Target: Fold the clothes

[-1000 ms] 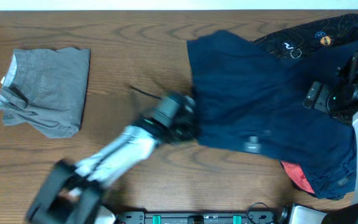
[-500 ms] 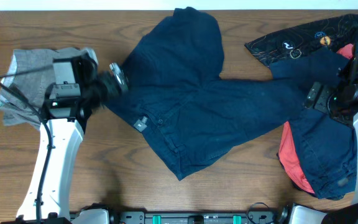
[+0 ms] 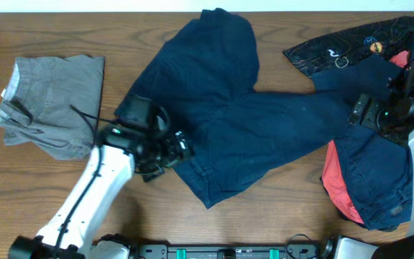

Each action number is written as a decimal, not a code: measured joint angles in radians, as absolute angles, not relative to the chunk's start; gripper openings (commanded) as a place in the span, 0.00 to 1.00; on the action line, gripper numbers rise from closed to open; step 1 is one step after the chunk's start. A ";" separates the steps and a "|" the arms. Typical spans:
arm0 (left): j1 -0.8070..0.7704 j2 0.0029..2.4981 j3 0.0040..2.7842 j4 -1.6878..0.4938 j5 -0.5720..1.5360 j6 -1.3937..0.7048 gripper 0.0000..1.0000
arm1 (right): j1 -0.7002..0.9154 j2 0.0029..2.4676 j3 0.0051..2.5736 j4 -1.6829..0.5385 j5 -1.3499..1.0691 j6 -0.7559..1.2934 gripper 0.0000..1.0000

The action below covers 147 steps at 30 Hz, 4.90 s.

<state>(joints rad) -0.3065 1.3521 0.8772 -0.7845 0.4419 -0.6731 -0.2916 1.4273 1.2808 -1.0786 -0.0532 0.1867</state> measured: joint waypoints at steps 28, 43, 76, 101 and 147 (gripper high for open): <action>-0.359 1.448 0.645 -0.663 0.290 -0.847 0.06 | -0.292 1.427 1.280 -1.132 -0.064 0.185 0.99; 0.083 1.393 0.830 -1.032 0.308 -0.595 0.81 | -0.131 1.425 0.980 -1.125 -0.283 0.220 0.99; -0.035 1.376 0.582 -0.638 0.201 -0.713 0.44 | 0.163 1.411 0.609 -0.633 -0.183 0.808 0.43; -0.045 1.066 0.908 -1.174 0.269 -0.515 0.06 | 0.000 1.235 0.973 -0.912 -0.240 0.637 0.01; -0.029 1.581 1.140 -0.719 -0.092 -0.662 0.07 | 0.205 1.811 1.342 -0.204 -0.242 0.193 0.02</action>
